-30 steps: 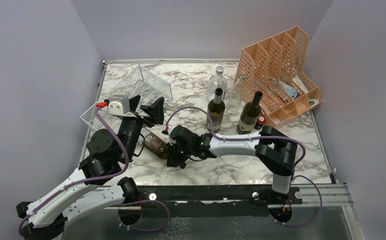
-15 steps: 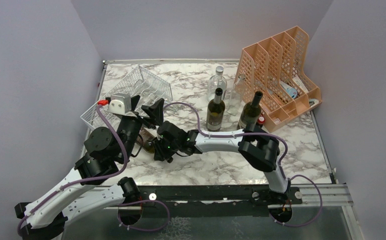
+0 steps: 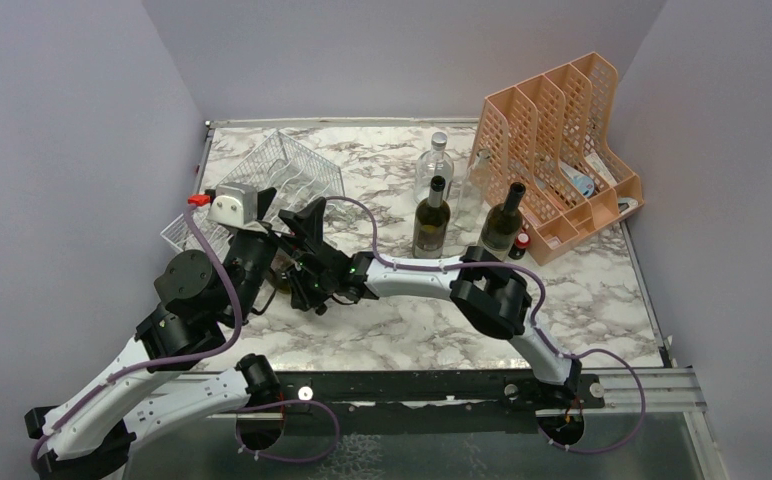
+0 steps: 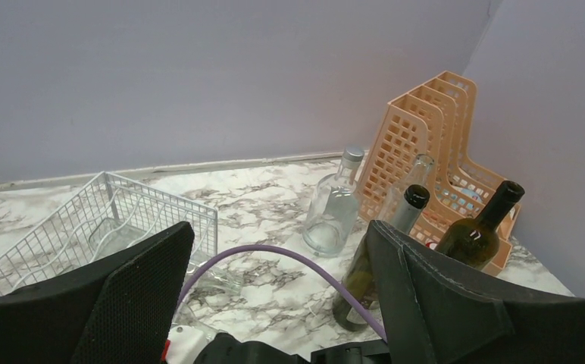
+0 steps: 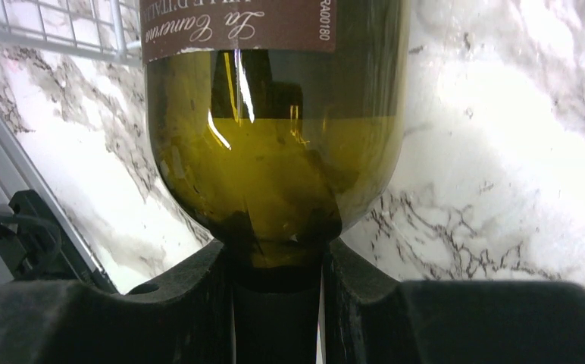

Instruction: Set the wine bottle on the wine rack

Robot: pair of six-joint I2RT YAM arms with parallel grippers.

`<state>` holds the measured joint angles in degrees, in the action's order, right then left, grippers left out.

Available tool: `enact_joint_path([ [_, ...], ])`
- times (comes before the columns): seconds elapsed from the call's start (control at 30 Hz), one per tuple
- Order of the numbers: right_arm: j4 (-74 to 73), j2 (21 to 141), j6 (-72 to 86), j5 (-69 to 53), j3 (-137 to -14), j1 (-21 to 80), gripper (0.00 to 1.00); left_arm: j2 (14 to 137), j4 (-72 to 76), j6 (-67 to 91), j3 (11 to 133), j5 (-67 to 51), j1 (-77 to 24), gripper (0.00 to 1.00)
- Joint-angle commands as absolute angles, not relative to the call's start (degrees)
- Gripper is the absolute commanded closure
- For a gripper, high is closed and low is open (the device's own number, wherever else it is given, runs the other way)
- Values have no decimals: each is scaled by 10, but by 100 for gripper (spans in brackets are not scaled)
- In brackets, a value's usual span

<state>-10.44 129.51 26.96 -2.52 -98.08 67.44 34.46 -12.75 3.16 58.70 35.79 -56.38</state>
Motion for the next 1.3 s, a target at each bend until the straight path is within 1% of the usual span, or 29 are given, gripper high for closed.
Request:
enact_joint_path([
  [0.0, -97, 1319, 239, 2, -1060, 677, 74, 335, -137, 27, 604, 340, -566, 10],
  [0.27, -146, 1361, 221, 13, -1135, 671, 66, 345, -157, 30, 616, 331, -566, 10],
  [0.47, -161, 1372, 218, 15, -1158, 663, 57, 345, -159, 35, 617, 330, -566, 9],
  [0.63, -159, 1381, 212, 15, -1170, 659, 52, 346, -159, 36, 618, 330, -566, 9],
  [0.83, -153, 1399, 207, 4, -1190, 655, 53, 348, -159, 37, 618, 328, -566, 9],
  [0.93, -143, 1400, 207, 0, -1194, 653, 57, 348, -160, 37, 619, 328, -566, 9],
  [1.0, -137, 1400, 209, 2, -1194, 653, 61, 348, -160, 36, 621, 328, -566, 9],
  [1.1, -127, 1395, 210, 7, -1190, 652, 62, 347, -160, 36, 621, 328, -567, 9],
  [1.27, -103, 1370, 211, 15, -1166, 651, 48, 348, -160, 35, 623, 328, -566, 9],
])
